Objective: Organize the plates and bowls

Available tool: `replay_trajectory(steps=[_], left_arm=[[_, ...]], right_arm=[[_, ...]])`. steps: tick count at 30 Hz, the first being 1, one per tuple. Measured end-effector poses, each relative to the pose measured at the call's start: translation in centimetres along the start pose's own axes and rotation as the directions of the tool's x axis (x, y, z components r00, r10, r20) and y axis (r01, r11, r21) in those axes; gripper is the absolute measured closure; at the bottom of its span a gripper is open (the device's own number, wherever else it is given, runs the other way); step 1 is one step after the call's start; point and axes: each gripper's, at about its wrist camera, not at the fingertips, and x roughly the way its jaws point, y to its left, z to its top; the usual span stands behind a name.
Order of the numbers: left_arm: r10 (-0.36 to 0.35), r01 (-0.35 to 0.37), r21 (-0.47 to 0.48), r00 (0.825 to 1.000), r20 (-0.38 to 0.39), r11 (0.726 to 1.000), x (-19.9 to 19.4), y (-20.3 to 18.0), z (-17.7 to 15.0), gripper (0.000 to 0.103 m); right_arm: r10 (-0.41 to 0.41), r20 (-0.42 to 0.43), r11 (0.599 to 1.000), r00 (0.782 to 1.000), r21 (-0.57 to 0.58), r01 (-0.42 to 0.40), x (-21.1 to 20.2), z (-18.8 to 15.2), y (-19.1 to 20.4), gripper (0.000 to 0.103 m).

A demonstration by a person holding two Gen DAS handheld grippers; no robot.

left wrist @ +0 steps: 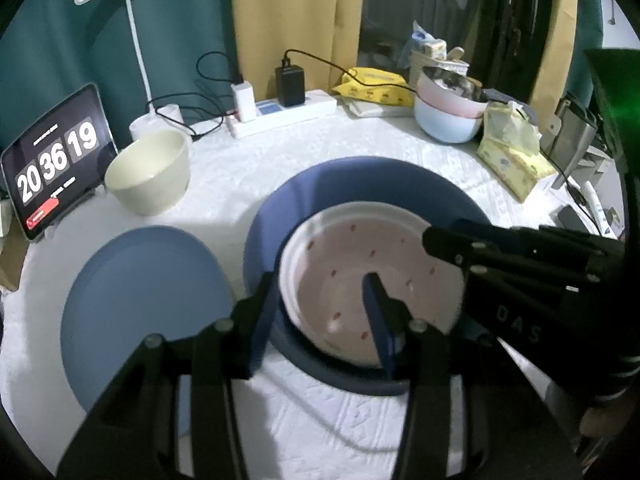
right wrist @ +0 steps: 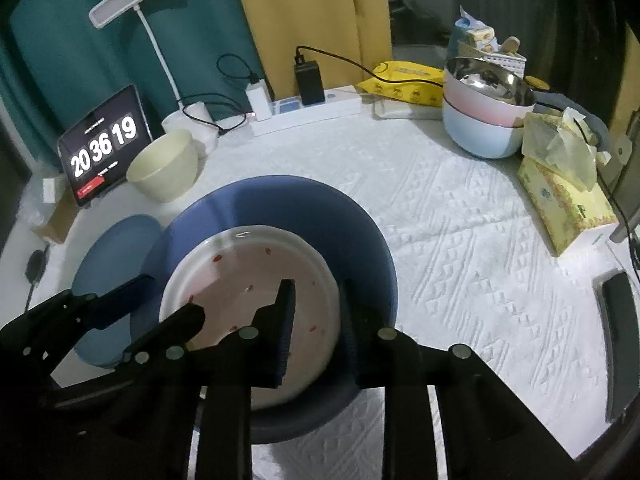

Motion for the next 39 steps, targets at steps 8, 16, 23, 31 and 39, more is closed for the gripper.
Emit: replay_trajectory(steps=[8, 16, 23, 31, 39], left_arm=[[0.006, -0.006, -0.007, 1.0, 0.031, 1.0, -1.1, 0.8, 0.2, 0.058], [0.002, -0.001, -0.013, 0.999, 0.053, 1.0, -2.1, 1.5, 0.4, 0.057], [0.014, -0.01, -0.042, 0.996, 0.089, 0.999, -3.4, 3.3, 1.0, 0.057], [0.047, -0.036, -0.08, 0.989, 0.139, 0.996, -4.8, 6.0, 1.7, 0.057], [0.067, -0.051, -0.098, 0.983, 0.169, 0.994, -5.7, 8.4, 2.1, 0.056]], right_arm=[[-0.008, 0.004, 1.0, 1.0, -0.008, 0.008, -0.2, 0.0, 0.3, 0.078], [-0.007, 0.021, 1.0, 1.0, -0.013, 0.008, -1.1, 0.6, 0.9, 0.078], [0.01, 0.047, 0.999, 0.999, -0.037, -0.008, -2.1, 1.6, 2.6, 0.078], [0.026, 0.063, 0.997, 0.998, -0.07, -0.021, -2.5, 2.7, 4.7, 0.077], [0.034, 0.07, 0.995, 0.997, -0.097, -0.027, -2.4, 3.8, 7.0, 0.077]])
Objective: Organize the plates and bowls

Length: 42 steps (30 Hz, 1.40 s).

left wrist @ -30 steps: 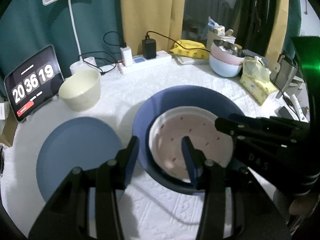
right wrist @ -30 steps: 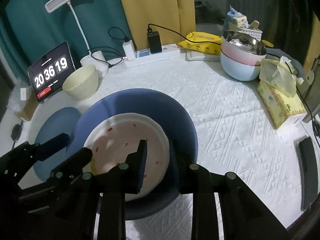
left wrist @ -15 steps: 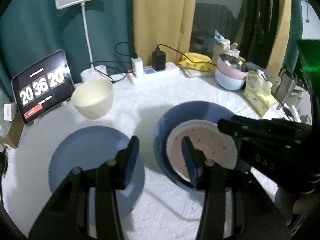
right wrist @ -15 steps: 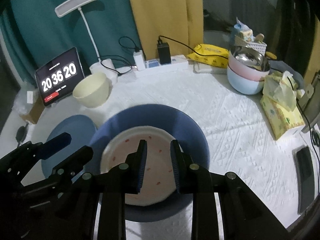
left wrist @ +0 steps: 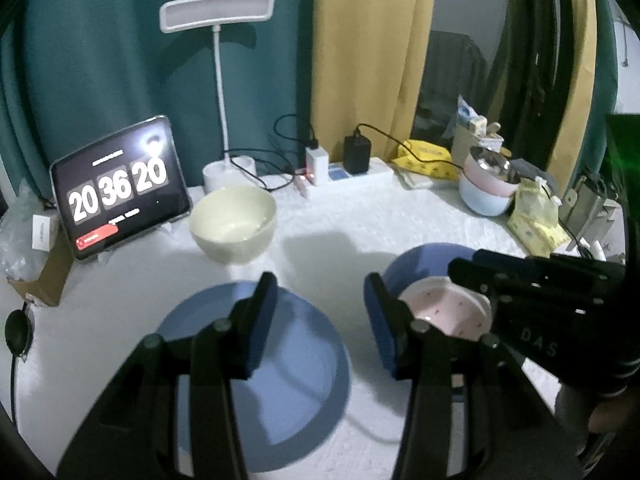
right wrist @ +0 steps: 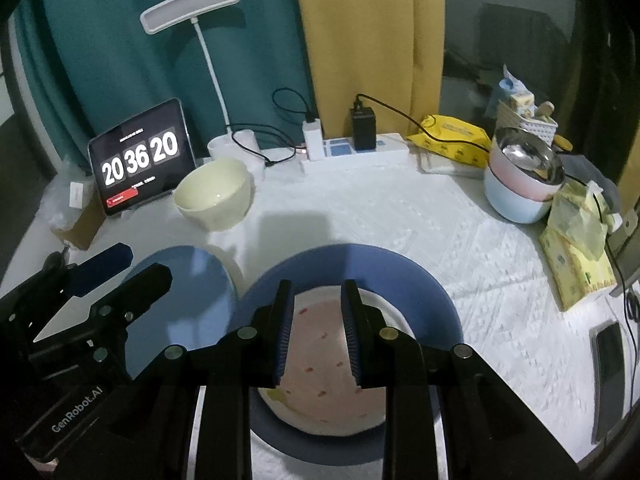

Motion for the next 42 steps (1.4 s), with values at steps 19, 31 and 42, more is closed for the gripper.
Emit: replay_trajectory(steps=[19, 31, 42], left_arm=[[0.043, -0.041, -0.058, 0.998, 0.04, 0.998, 1.1, 6.8, 2.0, 0.055], [0.054, -0.05, -0.112, 0.998, 0.036, 0.992, 2.7, 11.9, 2.8, 0.055], [0.061, -0.06, -0.109, 0.998, 0.009, 0.992, 5.8, 14.7, 3.5, 0.055]], right_arm=[[0.018, 0.001, 0.998, 1.0, -0.056, -0.018, 2.4, 3.2, 4.1, 0.077], [0.029, -0.015, 0.997, 0.999, -0.074, -0.03, 5.2, 5.3, 7.4, 0.077], [0.021, -0.038, 1.0, 0.999, -0.007, -0.021, 8.6, 7.6, 8.8, 0.065]])
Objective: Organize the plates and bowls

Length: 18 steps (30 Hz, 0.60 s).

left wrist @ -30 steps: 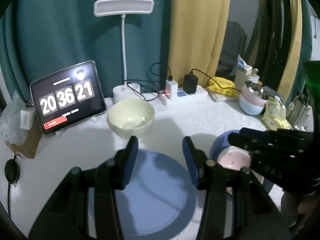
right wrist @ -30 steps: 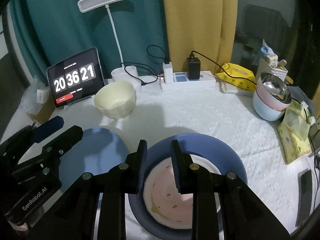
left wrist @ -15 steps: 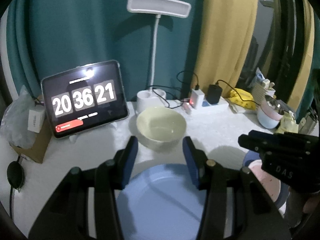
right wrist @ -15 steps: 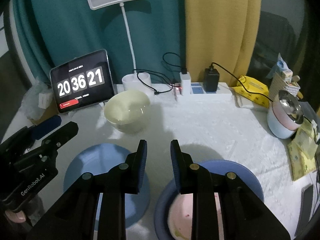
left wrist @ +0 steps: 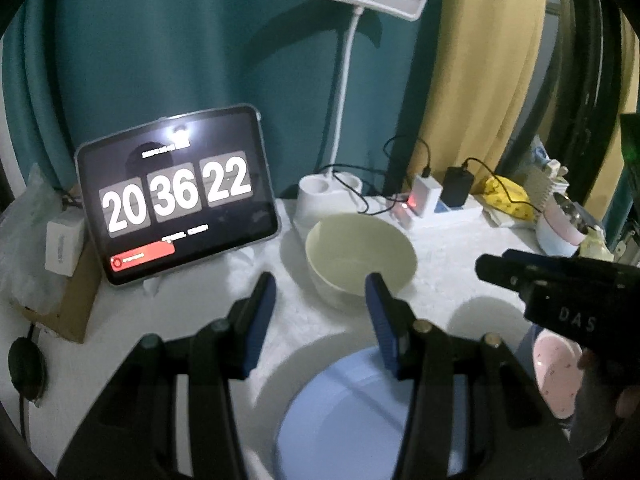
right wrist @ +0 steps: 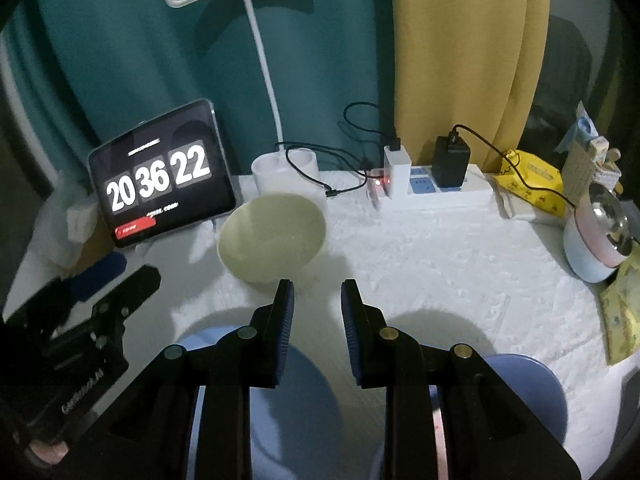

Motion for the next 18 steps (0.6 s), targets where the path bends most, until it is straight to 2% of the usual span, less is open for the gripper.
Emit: replay_trajectory(steps=[5, 8, 12, 18], left_arm=[[-0.009, 0.009, 0.002, 0.999, -0.034, 1.0, 2.5, 0.7, 0.5, 0.055], [-0.04, 0.04, -0.017, 0.998, -0.055, 0.999, 3.7, 1.1, 0.6, 0.055], [-0.072, 0.071, -0.025, 0.995, -0.063, 0.997, 5.0, 1.2, 0.6, 0.055], [-0.065, 0.065, -0.002, 0.993, -0.1, 0.998, 7.7, 0.5, 0.0, 0.055]], right_arm=[[-0.015, -0.019, 1.0, 1.0, 0.017, 0.015, 2.0, 0.9, 0.6, 0.062], [-0.024, -0.038, 0.999, 0.999, 0.036, 0.026, 3.5, 1.2, 0.5, 0.062], [-0.024, -0.098, 0.995, 0.995, 0.098, 0.033, 6.2, 1.2, -0.4, 0.062], [-0.022, -0.125, 0.989, 0.992, 0.143, 0.04, 8.6, 1.3, -0.9, 0.062]])
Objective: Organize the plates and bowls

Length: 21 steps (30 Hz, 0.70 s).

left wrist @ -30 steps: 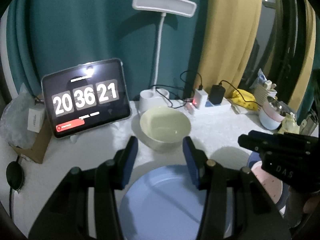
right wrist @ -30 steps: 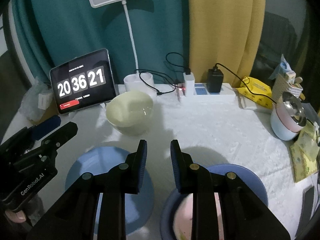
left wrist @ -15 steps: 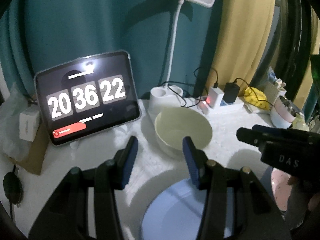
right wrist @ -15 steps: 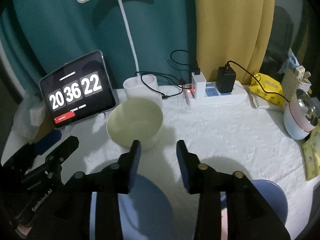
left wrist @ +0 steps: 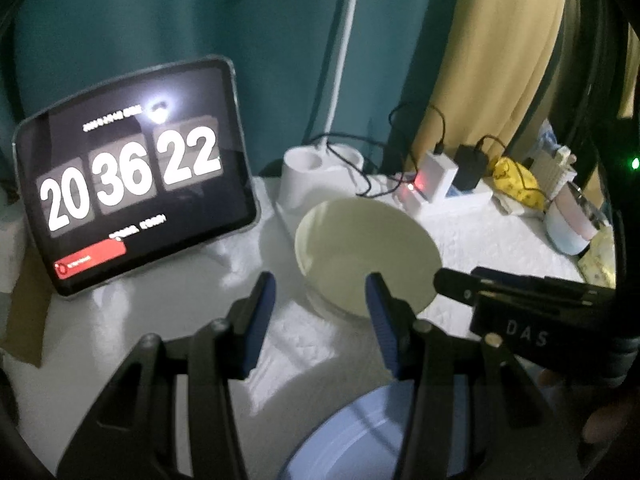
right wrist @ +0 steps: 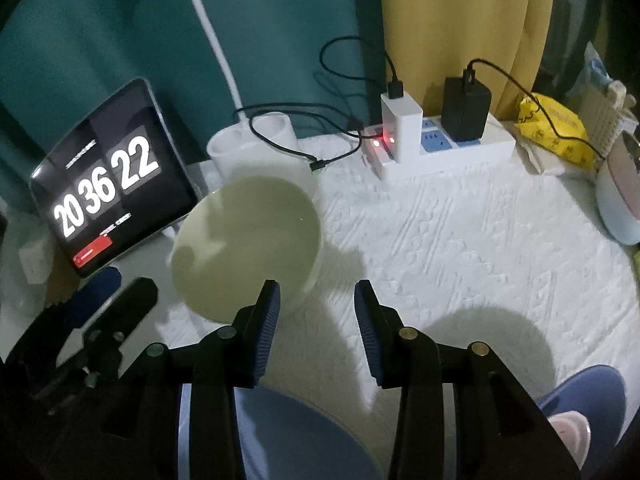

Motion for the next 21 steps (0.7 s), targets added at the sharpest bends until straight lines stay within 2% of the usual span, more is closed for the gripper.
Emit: replay_trajectory(steps=[4, 7, 10, 19, 21], left_arm=[[0.007, -0.007, -0.006, 1.0, -0.028, 1.0, 1.4, 0.4, -0.3, 0.055], [0.004, -0.004, -0.015, 0.999, -0.054, 1.0, 2.2, 0.9, -0.3, 0.055], [0.008, -0.009, -0.022, 0.998, -0.061, 1.0, 2.6, 1.2, -0.2, 0.055], [0.015, -0.014, 0.01, 0.996, -0.089, 1.0, 3.3, 1.0, -0.3, 0.055], [-0.001, 0.002, 0.013, 0.996, -0.094, 1.0, 3.4, 0.9, -0.2, 0.055]], right_arm=[[-0.001, -0.014, 1.0, 1.0, -0.011, 0.001, 1.2, 0.3, 0.4, 0.062], [-0.025, 0.017, 0.999, 1.0, -0.028, 0.026, 1.5, 0.1, 0.8, 0.062], [-0.008, 0.014, 0.999, 1.0, -0.05, 0.009, 2.0, -0.3, 0.9, 0.062], [0.021, -0.072, 1.0, 0.997, -0.002, -0.021, 4.3, -0.8, -0.1, 0.062], [0.03, -0.087, 1.0, 0.996, 0.009, -0.029, 4.8, -1.0, -0.3, 0.065]])
